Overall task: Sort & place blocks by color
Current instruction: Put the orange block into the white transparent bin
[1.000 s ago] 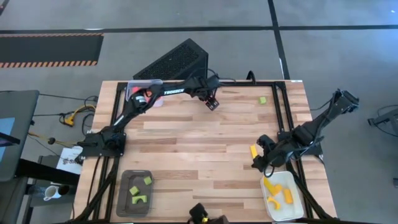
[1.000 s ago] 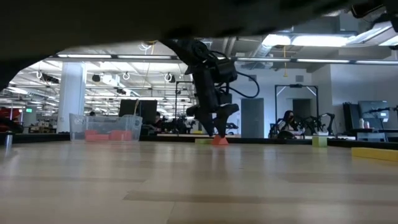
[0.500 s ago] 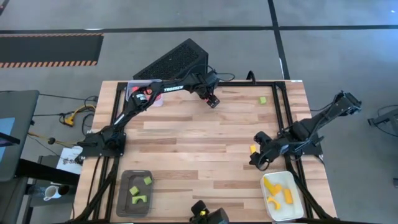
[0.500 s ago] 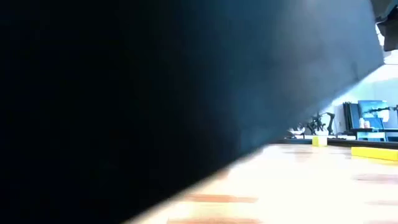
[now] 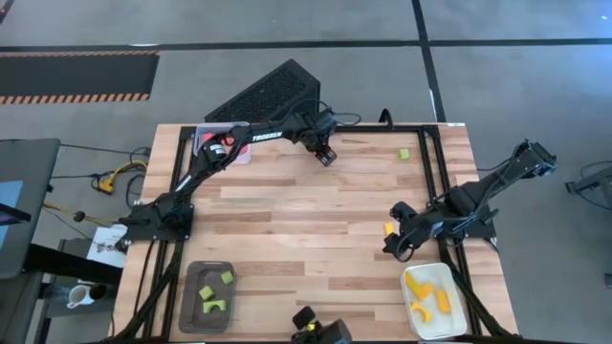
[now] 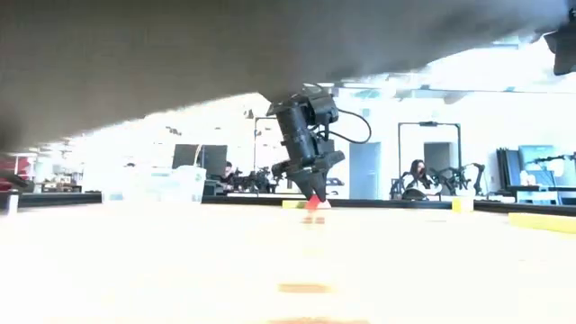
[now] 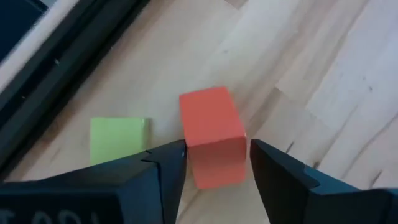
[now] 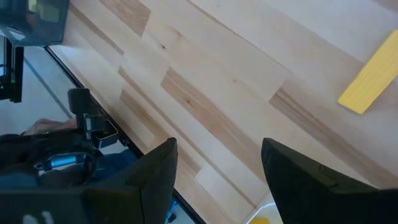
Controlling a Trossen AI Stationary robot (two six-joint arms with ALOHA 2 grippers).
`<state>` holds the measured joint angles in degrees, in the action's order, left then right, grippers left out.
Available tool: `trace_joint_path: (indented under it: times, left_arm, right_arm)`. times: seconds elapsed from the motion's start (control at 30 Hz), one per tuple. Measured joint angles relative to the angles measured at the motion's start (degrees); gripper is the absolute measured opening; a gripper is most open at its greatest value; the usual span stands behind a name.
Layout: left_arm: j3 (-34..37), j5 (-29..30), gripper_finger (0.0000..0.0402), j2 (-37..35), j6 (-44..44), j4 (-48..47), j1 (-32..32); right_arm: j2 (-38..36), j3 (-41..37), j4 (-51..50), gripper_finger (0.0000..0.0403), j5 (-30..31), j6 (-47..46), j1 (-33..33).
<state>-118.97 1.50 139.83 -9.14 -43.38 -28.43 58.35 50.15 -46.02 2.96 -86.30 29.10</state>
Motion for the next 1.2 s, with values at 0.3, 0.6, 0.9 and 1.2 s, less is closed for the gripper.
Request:
trace_joint_path:
  times: [0.3,0.6,0.9,1.2]
  left_arm:
    - [-13.03,-3.10,0.0088,-0.13,4.46,-13.61,-0.26]
    - [-14.52,-0.19,0.0055,-3.48,4.01,-15.52,-0.56]
    - [-9.60,-3.43,0.0171,-3.02,-1.74,-12.94,-1.11]
    - [-4.12,3.46,0.0316,-2.75,-6.65,-6.90,0.47]
  right_arm:
    - [0.00,0.00,0.15,0.0255,0.02,2.43,-0.01]
    - [0.02,0.00,0.20,0.0255,0.28,2.79,-0.40]
    - [0.02,0.00,0.60,0.0255,0.23,6.21,-4.20]
    - [0.02,0.00,2.49,0.0255,-2.14,8.95,-6.49]
